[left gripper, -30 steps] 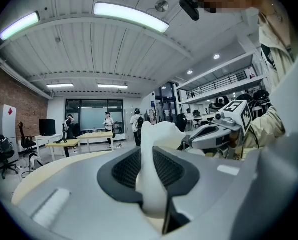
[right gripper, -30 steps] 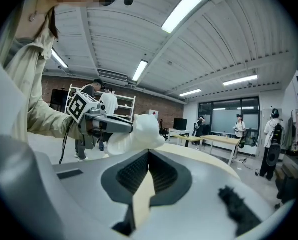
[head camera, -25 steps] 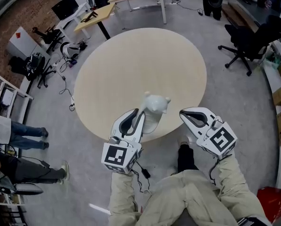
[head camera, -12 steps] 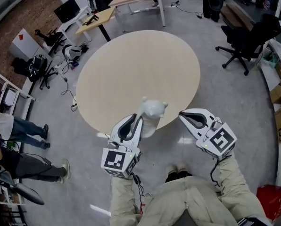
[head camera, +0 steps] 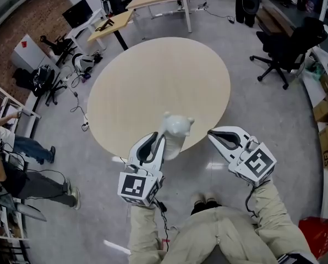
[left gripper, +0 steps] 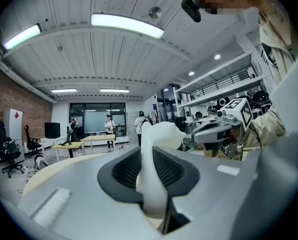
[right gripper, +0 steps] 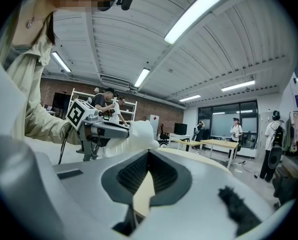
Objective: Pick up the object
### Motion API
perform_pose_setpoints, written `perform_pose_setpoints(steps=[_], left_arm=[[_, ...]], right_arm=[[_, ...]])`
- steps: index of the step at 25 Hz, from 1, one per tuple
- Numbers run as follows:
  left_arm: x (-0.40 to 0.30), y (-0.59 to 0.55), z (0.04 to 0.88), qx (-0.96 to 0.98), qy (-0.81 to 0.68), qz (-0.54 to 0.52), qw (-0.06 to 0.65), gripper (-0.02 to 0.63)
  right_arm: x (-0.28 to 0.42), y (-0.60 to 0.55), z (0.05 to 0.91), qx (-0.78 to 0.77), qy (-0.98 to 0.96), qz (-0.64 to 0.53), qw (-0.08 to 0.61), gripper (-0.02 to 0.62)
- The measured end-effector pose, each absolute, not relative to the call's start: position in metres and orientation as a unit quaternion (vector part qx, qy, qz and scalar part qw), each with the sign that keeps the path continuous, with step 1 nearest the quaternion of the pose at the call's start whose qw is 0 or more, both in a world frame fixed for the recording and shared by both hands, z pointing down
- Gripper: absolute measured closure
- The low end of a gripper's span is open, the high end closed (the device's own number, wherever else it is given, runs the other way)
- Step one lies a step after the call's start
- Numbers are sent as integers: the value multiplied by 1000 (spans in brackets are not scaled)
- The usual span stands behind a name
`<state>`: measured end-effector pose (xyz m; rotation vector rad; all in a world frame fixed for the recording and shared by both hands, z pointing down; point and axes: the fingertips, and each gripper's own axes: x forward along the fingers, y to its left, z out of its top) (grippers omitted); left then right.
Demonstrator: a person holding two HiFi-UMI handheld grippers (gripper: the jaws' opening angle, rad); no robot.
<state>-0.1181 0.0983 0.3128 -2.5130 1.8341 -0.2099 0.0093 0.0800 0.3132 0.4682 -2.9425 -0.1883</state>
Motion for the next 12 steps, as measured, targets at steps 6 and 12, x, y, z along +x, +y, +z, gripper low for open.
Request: perform_pose_setpoints(steps=[6,12], left_arm=[[-122,91,311,-807,586,-71,13,528],[-120,83,313,-805,588,-71,12,529]], right_arm=[[3,75,312,152,-983,-62,78,592],[5,66,314,149,-984,-61,79,592]])
